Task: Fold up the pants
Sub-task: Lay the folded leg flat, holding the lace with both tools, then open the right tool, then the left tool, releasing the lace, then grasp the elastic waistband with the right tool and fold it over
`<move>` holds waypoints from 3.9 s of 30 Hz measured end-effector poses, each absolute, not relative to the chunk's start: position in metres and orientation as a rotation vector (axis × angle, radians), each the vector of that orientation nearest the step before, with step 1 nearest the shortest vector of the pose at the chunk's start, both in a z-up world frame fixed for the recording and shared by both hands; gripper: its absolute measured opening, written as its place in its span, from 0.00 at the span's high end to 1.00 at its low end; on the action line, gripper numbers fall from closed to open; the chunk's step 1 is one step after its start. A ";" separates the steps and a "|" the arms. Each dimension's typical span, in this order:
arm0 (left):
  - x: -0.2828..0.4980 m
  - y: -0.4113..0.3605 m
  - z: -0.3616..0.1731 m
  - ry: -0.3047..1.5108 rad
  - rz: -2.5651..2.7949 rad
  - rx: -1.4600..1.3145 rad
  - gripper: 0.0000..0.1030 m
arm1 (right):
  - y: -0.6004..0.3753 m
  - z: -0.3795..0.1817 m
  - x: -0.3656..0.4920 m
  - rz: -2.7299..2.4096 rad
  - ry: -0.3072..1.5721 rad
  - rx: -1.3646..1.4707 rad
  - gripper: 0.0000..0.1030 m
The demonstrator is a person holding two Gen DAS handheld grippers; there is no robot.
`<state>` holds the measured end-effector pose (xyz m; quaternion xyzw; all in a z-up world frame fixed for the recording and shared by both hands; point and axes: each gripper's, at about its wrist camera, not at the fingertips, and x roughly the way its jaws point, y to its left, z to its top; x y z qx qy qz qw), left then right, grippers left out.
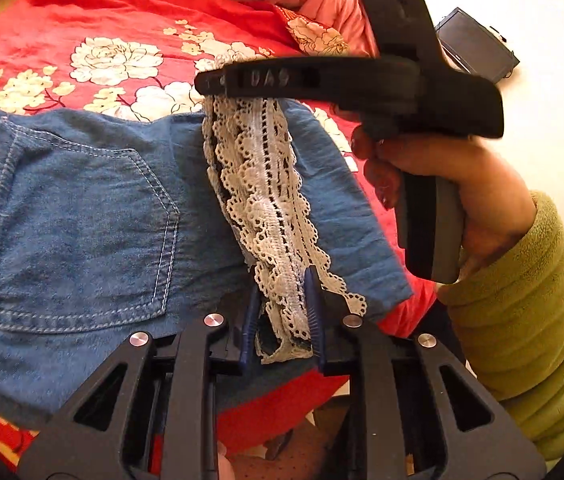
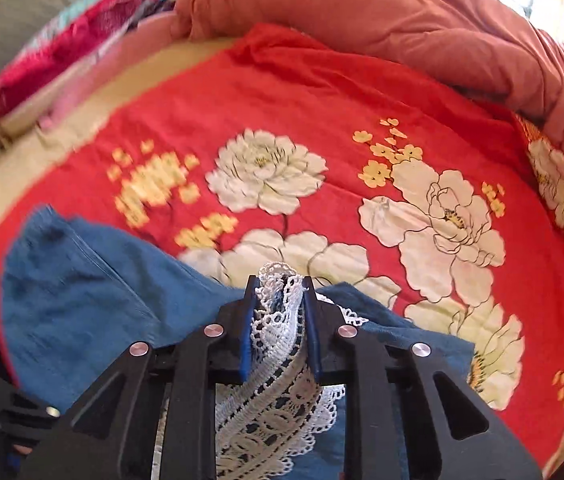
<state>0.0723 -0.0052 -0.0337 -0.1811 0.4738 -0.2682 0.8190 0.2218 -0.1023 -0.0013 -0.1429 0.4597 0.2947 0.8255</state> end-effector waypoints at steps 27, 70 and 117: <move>0.070 -0.020 -0.040 1.034 -0.528 -0.286 0.84 | -0.206 -0.005 0.101 0.591 0.912 -0.193 0.55; 0.008 0.019 0.009 0.832 -0.210 -0.175 0.57 | -0.220 0.002 0.058 0.568 0.854 -0.086 0.21; 0.018 0.133 -0.041 0.906 0.041 -0.400 0.26 | 0.058 -0.014 0.166 1.027 1.023 -0.434 0.07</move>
